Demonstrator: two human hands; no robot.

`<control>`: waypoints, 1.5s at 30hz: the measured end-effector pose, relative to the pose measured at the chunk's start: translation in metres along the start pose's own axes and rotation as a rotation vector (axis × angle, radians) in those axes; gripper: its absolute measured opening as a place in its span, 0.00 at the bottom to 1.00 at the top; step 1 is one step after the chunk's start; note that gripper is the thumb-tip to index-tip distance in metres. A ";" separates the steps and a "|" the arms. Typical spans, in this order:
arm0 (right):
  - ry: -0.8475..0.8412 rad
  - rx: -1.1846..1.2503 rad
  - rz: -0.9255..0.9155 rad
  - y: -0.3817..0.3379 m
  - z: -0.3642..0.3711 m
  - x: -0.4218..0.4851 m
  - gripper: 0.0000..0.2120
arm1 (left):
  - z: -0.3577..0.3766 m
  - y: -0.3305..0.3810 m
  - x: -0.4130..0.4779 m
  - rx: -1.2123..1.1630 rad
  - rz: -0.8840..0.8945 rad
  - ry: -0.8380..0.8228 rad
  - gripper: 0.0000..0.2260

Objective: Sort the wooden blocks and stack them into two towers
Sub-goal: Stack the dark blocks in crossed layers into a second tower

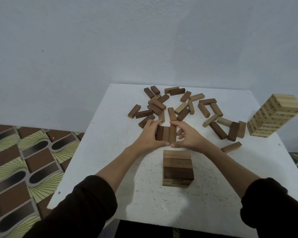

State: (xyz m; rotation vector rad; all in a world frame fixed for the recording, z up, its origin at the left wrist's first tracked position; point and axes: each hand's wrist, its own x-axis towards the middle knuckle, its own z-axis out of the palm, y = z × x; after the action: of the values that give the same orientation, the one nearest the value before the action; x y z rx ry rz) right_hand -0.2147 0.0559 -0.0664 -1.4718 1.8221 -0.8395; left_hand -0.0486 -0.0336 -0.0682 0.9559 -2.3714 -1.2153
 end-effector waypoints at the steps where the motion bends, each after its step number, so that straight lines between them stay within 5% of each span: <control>1: -0.001 -0.003 0.003 0.001 0.001 0.000 0.38 | 0.000 0.000 0.000 0.005 0.007 -0.010 0.40; 7: 0.026 -0.009 0.001 0.004 0.006 0.002 0.40 | -0.006 0.003 0.000 -0.014 0.000 -0.104 0.43; 20: 0.018 0.021 -0.055 -0.016 -0.004 -0.004 0.41 | -0.017 0.018 -0.007 -0.073 0.007 -0.043 0.44; 34: 0.106 -0.017 -0.201 -0.072 -0.038 -0.082 0.39 | -0.035 0.077 -0.052 0.013 0.229 -0.034 0.47; 45: 0.058 -0.020 -0.159 -0.058 -0.012 -0.115 0.39 | -0.022 0.073 -0.093 0.054 0.171 -0.138 0.45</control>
State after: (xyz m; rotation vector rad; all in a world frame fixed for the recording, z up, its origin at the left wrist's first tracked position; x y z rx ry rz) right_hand -0.1714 0.1602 -0.0026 -1.6374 1.7771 -0.9517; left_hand 0.0006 0.0477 0.0061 0.6870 -2.5452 -1.1918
